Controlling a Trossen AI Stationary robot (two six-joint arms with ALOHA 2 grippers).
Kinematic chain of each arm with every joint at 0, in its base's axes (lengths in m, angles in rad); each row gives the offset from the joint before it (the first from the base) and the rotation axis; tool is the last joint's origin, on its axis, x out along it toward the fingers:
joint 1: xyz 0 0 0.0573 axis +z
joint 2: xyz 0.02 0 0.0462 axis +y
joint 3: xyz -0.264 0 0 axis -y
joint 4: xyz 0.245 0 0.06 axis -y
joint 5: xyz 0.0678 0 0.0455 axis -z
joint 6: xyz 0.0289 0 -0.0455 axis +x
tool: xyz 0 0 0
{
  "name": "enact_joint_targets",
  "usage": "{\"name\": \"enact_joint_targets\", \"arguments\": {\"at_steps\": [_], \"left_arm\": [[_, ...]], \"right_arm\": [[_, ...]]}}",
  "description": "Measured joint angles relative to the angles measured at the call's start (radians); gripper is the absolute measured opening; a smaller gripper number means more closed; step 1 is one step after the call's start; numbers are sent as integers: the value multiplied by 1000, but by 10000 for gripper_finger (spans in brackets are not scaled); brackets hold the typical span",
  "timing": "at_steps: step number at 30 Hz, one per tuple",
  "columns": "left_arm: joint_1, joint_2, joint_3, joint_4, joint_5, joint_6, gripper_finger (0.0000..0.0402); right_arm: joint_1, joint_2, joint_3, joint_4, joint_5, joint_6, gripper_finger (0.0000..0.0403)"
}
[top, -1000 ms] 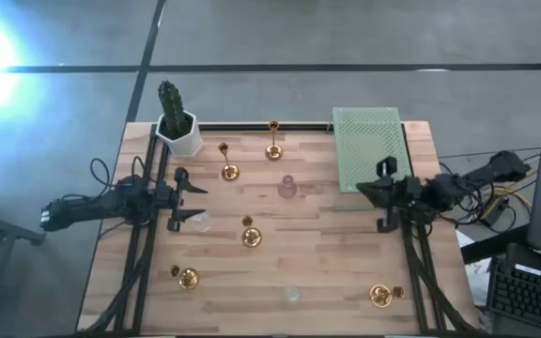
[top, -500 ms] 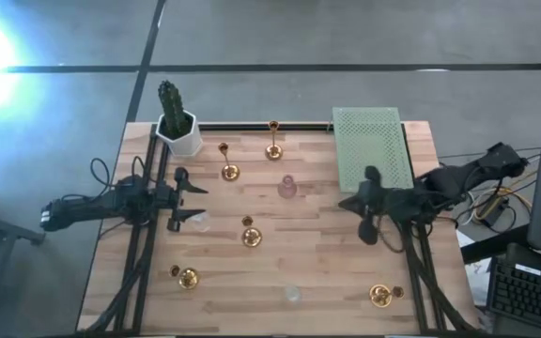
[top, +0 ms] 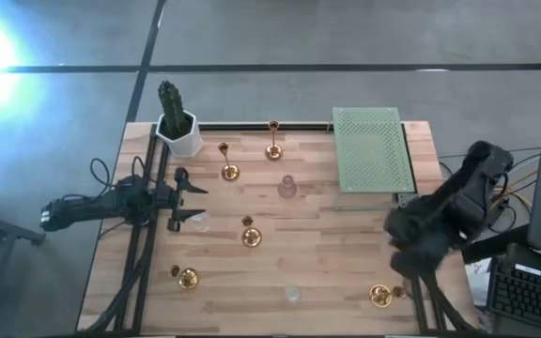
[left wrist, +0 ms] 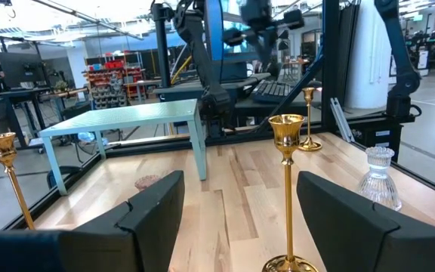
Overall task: Pick & Place candle stick holders
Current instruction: Put the gold candle holder on the shelf
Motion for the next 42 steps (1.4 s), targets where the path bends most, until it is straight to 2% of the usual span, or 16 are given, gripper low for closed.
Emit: {"name": "enact_joint_targets", "arguments": {"at_steps": [9, 16, 20, 26, 28, 31, 34, 42], "left_arm": [[0, 0, 0, 0, 0, 0, 262], [0, 0, 0, 0, 0, 0, 262], [0, 0, 0, 0, 0, 0, 262], [0, 0, 0, 0, 0, 0, 262], [0, 0, 0, 0, 0, 0, 262], [0, 0, 0, 0, 0, 0, 262], [0, 0, 0, 0, 0, 0, 262], [0, 0, 0, 0, 0, 0, 262]], "right_arm": [[326, 106, -7, -4, -26, 484, 8], [440, 212, -8, 32, -24, 620, 8], [433, 239, 7, 78, 4, 608, 8], [357, 209, 68, 73, 45, 606, 8], [323, 197, 64, 71, 34, 612, 8], [275, 193, 57, 83, -37, 561, 14], [230, 194, 57, 101, -84, 503, 38], [180, 197, 56, 112, -97, 450, 135]]}}
